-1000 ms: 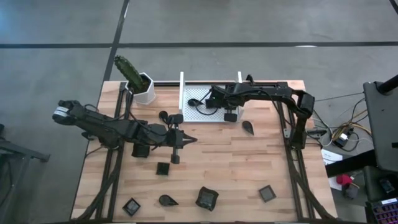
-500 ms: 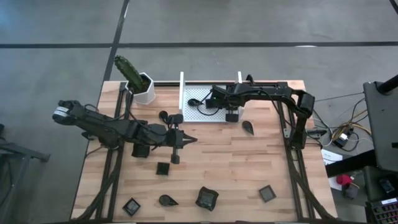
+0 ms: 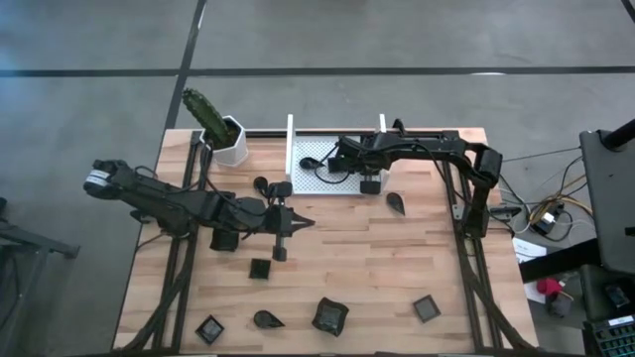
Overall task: Pick & Place Mini shaped plates
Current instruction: Stack the black distorted square plate on top of the black distorted square plate on the shelf, then stack the black square plate on top of the black square plate on the shelf
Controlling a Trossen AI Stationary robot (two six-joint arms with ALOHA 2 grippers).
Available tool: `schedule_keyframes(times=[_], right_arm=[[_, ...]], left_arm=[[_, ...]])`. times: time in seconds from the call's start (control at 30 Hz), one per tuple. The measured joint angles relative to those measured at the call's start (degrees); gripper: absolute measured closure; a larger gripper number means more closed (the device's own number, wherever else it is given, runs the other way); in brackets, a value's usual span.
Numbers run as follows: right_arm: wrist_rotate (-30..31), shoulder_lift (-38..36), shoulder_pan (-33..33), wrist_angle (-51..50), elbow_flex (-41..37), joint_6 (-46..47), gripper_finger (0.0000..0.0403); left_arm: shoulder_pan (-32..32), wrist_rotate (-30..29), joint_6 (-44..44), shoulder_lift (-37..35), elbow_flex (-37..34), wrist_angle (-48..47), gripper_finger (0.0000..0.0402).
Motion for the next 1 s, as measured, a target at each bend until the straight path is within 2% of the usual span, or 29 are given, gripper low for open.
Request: schedule_keyframes(times=[0.13,0.4,0.6,0.7,0.9,1.0], right_arm=[[0.0,0.0,0.0,0.0,0.0,0.0,0.0388],[0.0,-0.1,0.0,0.0,0.0,0.0,0.0334],[0.1,-0.1,0.0,0.0,0.0,0.2,0.0313],[0.1,-0.3,0.0,-0.2,0.0,-0.1,0.0319],[0.1,-2.7,0.8,-1.5,1.6,1.1,0.0384],[0.0,-5.2,1.8,-2.2,2.3,2.2,0.0391]], left_arm=[[0.0,0.0,0.0,0.0,0.0,0.0,0.0401],[0.0,0.0,0.0,0.0,0.0,0.0,0.0401],[0.0,0.0,0.0,0.0,0.0,0.0,0.0401],[0.0,0.0,-0.1,0.0,0.0,0.0,0.0401],[0.0,0.0,-0.7,0.0,0.0,-0.3,0.0401],[0.0,0.0,-0.9,0.0,0.0,-0.6,0.0401]])
